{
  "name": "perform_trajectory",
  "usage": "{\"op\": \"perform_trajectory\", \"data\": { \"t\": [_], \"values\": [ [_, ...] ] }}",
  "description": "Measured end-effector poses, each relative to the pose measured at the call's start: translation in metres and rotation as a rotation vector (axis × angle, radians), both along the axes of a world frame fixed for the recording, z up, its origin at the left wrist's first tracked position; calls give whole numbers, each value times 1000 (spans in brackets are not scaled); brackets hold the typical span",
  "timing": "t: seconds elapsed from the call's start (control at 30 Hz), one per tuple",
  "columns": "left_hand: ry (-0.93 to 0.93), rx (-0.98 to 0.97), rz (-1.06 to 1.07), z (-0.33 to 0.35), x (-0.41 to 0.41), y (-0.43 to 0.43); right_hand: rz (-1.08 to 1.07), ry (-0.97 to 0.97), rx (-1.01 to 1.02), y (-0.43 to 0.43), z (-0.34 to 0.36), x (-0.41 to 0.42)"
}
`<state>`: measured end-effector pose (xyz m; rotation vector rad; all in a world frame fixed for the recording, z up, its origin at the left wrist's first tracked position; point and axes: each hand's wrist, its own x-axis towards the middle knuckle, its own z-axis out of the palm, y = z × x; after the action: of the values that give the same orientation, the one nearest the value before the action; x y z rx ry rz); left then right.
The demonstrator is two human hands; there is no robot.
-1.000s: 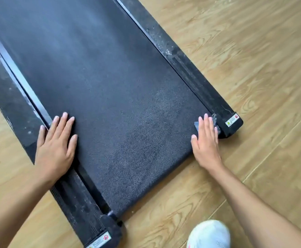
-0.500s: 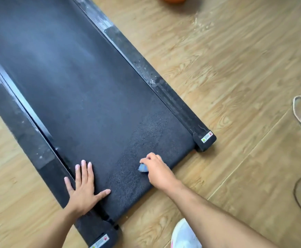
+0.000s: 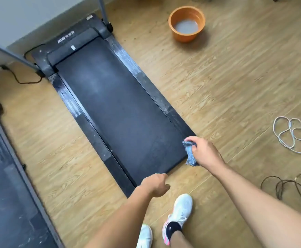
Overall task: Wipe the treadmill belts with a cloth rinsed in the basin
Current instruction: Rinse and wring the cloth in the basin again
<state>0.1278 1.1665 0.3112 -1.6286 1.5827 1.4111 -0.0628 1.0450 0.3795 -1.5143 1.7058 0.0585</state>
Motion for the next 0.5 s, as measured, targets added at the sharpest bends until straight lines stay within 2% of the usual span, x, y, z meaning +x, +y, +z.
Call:
{"op": "perform_trajectory", "data": {
  "t": [0.13,0.27,0.5],
  "values": [
    [-59,5,-19,125,-11,-9,17,-19,-47,-14,130,-15],
    [-106,-86,56,238,-4,-38,97,13,-24,-28,237,-35],
    [-71,-332,227,360,-6,-131,3,-49,-179,-113,362,-56]
  ]
}}
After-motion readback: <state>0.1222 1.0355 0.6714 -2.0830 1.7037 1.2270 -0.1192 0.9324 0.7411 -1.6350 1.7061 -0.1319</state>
